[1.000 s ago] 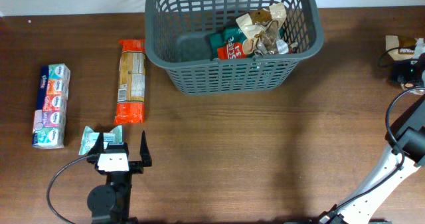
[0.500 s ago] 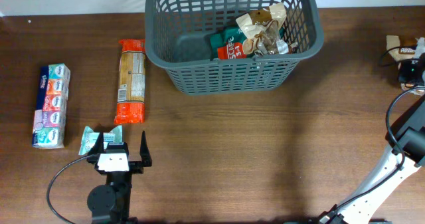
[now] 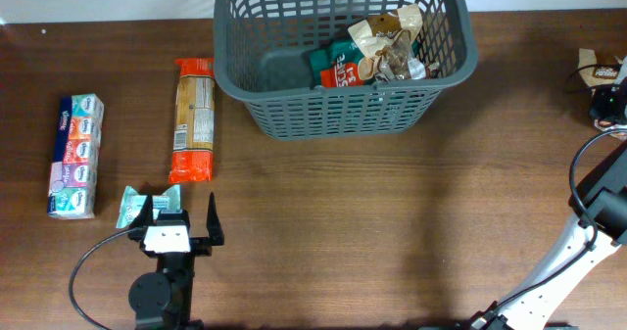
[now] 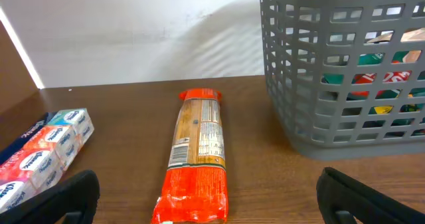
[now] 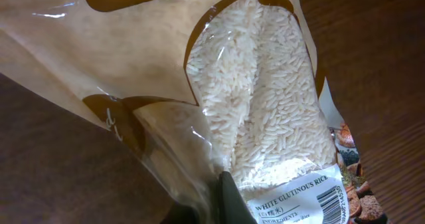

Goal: Pack container
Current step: 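Lift the rice bag off the table with the right gripper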

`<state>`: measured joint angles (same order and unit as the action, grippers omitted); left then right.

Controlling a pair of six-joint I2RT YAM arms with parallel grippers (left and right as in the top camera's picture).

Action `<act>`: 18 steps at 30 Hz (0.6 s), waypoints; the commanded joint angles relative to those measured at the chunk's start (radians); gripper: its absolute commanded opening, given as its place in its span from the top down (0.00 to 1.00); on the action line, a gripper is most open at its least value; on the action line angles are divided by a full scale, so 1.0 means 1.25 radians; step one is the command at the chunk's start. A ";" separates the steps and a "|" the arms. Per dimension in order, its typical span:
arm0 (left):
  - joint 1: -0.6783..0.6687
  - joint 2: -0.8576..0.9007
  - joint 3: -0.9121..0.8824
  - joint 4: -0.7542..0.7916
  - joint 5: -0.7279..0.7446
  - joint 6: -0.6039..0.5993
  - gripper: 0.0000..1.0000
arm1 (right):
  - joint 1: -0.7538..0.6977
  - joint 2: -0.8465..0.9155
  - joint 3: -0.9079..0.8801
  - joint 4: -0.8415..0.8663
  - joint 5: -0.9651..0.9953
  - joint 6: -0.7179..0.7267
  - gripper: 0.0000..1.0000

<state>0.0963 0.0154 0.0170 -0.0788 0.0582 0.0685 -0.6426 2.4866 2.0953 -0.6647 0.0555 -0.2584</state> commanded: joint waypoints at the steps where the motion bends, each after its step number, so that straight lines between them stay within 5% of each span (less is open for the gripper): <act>1: -0.004 -0.007 -0.007 0.002 -0.005 0.013 0.01 | 0.008 0.022 0.035 -0.016 -0.088 0.053 0.96; 18: -0.004 -0.007 -0.007 0.002 -0.005 0.013 0.01 | 0.105 -0.040 0.586 -0.296 -0.331 0.076 0.97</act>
<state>0.0963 0.0154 0.0170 -0.0788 0.0582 0.0685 -0.5323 2.4901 2.7113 -1.0111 -0.2913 -0.1745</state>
